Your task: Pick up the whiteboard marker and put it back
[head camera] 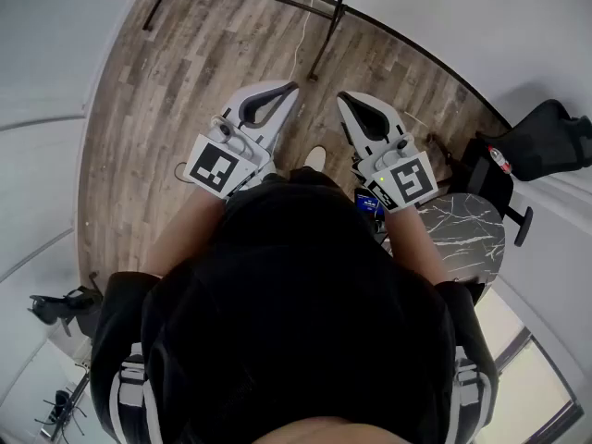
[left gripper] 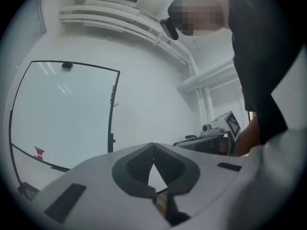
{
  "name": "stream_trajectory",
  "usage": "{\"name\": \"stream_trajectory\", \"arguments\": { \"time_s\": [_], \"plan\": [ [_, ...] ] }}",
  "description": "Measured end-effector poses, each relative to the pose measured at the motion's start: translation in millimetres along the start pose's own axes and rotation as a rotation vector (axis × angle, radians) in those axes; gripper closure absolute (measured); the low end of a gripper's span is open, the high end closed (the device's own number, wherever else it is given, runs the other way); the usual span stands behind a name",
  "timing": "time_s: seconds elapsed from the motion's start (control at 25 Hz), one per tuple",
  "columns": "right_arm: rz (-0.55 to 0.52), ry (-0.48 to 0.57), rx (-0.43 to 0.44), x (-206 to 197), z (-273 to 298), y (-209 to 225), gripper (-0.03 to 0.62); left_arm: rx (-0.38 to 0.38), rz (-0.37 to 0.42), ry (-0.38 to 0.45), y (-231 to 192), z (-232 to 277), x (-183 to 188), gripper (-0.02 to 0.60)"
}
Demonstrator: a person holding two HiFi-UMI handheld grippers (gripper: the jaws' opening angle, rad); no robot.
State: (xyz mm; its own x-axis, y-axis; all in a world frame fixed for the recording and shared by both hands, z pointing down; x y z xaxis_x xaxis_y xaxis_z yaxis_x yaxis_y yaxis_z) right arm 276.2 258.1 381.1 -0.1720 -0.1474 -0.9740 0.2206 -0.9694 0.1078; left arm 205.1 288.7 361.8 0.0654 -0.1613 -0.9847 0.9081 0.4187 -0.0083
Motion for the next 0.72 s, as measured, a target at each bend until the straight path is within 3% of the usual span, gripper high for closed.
{"name": "stream_trajectory", "arguments": {
  "time_s": [0.36,0.72],
  "plan": [
    [-0.033,0.028,0.012,14,10,-52,0.597,0.016,-0.004,0.027,4,-51,-1,0.578],
    [-0.024,0.034,-0.004,21,0,-46,0.597,0.03,0.02,0.051,9,-52,9,0.578]
  ]
}}
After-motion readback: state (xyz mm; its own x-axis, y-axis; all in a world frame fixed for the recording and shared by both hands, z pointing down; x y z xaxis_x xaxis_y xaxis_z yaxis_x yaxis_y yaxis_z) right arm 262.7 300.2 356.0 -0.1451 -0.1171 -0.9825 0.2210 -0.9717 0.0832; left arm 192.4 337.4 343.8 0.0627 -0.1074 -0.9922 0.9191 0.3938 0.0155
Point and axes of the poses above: the fingertips, and each gripper's own axes: z forward along the fingers, y to its right, x out of its top, the point moved 1 cm from there along -z, backward along the fingers, and after that the axes turned 9 degrees about -y, right-handed, at the moved point
